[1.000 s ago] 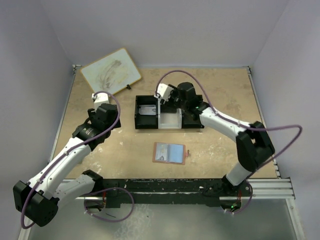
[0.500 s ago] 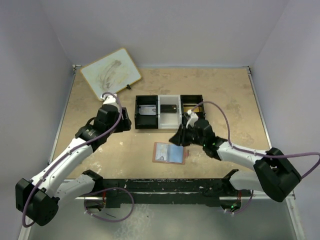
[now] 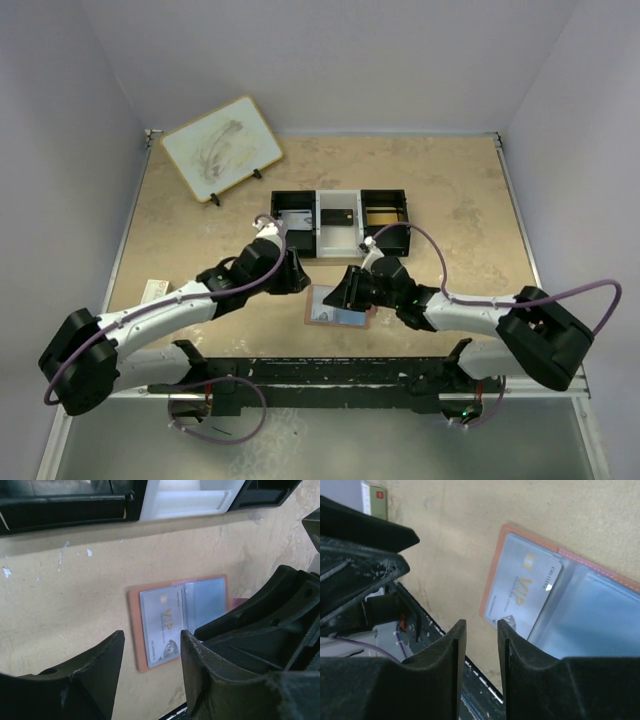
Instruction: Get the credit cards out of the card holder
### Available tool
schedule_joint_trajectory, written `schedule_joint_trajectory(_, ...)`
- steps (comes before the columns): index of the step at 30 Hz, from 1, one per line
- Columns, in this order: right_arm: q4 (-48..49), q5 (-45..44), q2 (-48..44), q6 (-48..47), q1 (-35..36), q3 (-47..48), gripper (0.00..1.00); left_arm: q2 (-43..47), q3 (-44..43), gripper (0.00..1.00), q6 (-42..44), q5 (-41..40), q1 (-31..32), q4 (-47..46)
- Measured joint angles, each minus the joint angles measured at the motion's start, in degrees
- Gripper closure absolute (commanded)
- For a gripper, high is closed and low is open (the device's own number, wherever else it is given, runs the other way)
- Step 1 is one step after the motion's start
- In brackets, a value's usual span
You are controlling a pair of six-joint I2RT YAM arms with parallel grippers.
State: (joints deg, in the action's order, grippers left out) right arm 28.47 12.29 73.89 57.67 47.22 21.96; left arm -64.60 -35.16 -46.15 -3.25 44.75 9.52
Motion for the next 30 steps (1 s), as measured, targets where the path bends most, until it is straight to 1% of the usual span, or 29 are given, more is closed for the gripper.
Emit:
schedule_joint_trajectory(7, 0.24, -2.45, 5.97, 2.43, 0.39, -0.07, 0.66, -6.47, 0.79, 0.59, -2.97, -2.73, 5.64, -4.13)
schedule_joint_trajectory(12, 1.95, -2.89, 6.97, 5.29, 0.39, -2.38, 0.66, -11.56, 0.76, 0.65, -3.54, -4.04, 8.26, -6.10)
schedule_joint_trajectory(14, 2.73, -3.28, 6.80, 6.40, 0.39, -2.97, 0.66, -13.68, 0.76, 0.71, -3.78, -4.72, 9.09, -6.45)
schedule_joint_trajectory(16, 3.67, -3.82, 6.58, 7.37, 0.39, -3.69, 0.67, -15.69, 0.59, 0.80, -3.80, -5.31, 9.79, -6.64)
schedule_joint_trajectory(20, 5.22, -3.80, 6.75, 8.52, 0.37, -4.52, 0.69, -18.82, -0.70, 0.89, -3.76, -6.78, 11.30, -6.84)
schedule_joint_trajectory(27, 9.40, -3.78, 8.26, 10.97, 0.33, -5.97, 0.74, -20.85, -2.47, 1.00, -3.65, -11.91, 13.66, -7.02)
schedule_joint_trajectory(30, 11.23, -3.85, 8.31, 12.28, 0.24, -7.13, 0.73, -20.92, -2.49, 1.00, -3.78, -13.46, 14.60, -7.02)
